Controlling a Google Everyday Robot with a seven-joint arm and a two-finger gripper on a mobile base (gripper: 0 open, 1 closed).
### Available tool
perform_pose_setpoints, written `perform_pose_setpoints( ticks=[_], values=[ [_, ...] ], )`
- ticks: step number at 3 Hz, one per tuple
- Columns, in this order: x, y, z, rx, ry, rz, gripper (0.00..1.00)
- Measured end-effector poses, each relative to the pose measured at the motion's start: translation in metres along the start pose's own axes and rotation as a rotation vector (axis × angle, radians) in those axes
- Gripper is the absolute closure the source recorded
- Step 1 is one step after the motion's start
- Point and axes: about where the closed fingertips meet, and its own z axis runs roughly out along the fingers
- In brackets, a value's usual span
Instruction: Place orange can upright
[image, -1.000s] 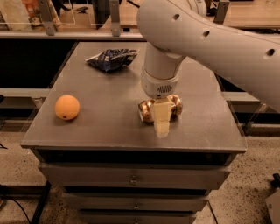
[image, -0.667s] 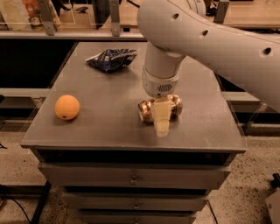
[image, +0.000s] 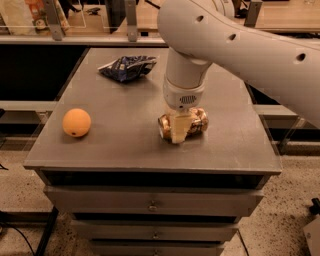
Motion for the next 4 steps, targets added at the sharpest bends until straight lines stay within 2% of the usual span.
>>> perform_pose_setpoints(
  ticks=[3,4],
  values=[
    [0.0019,-0.0011,0.0014,-0.001,-0.004,0.013,0.99],
    [0.003,-0.0011,0.0015,0.0,-0.002,0.025,1.0]
  ],
)
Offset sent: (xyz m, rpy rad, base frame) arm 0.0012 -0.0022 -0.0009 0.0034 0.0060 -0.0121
